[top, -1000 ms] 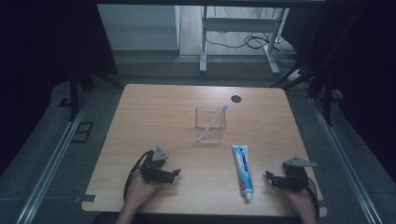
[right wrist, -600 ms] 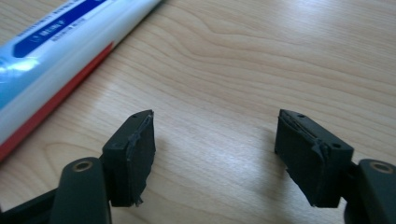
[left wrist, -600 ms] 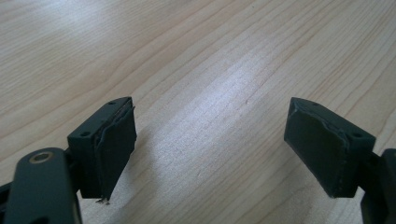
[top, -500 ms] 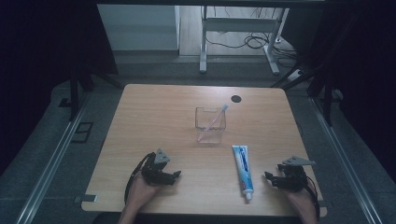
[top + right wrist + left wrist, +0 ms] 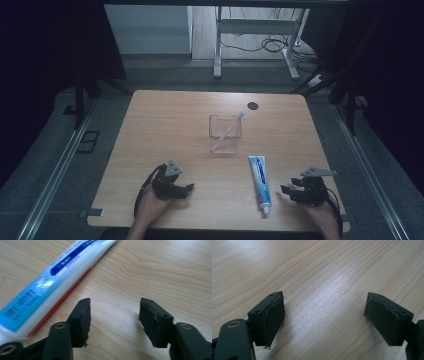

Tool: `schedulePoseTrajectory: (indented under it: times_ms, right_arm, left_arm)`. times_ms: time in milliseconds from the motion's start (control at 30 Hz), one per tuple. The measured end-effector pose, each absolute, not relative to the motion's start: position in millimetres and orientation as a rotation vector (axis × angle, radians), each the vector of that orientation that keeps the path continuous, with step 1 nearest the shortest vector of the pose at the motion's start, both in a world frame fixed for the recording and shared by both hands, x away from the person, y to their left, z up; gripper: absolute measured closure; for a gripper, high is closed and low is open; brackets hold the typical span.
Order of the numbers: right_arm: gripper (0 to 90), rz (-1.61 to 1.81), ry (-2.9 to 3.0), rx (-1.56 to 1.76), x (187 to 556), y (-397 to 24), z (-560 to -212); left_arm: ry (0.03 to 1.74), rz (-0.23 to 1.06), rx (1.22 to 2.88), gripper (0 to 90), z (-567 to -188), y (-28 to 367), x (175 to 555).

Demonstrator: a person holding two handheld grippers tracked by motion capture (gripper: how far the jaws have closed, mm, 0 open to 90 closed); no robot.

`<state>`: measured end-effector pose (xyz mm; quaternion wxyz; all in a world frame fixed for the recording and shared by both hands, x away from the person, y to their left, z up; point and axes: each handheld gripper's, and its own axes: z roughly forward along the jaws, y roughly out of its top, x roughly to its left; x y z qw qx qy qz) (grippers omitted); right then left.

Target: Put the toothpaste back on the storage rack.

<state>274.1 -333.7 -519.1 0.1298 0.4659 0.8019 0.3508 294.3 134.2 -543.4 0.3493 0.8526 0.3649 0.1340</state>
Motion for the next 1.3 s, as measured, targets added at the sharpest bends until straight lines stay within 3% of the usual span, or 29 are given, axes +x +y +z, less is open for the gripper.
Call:
schedulePoseTrajectory:
  times_ms: [567, 1300]
  right_arm:
    - [89.1, 1.103, 2.443, 1.226, 268, -309, -493]
    - [89.1, 1.205, 2.588, 1.083, 266, -251, -493]
  left_arm:
    - [0.946, 0.349, 2.210, 16.3, -543, 134, 294]
    - [0.948, 0.351, 2.208, 16.5, -543, 134, 294]
